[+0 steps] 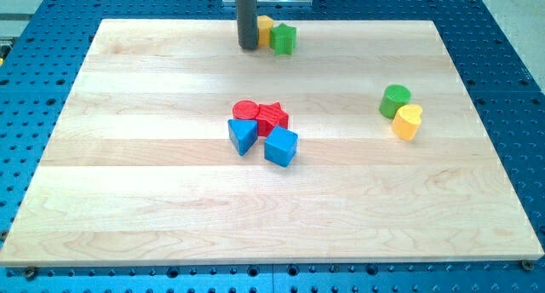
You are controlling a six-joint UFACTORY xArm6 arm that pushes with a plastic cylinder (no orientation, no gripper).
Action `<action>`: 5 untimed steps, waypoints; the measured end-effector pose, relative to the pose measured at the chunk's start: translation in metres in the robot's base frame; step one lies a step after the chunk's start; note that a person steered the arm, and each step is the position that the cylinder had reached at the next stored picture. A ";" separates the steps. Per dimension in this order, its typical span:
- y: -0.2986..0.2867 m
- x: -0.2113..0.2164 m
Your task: Push the green circle and the heart towards the top side of the board
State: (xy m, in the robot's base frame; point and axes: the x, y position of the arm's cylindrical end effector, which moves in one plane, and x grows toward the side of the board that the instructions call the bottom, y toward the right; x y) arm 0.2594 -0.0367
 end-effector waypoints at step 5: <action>0.113 0.228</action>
State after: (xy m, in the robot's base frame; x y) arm 0.4874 0.0765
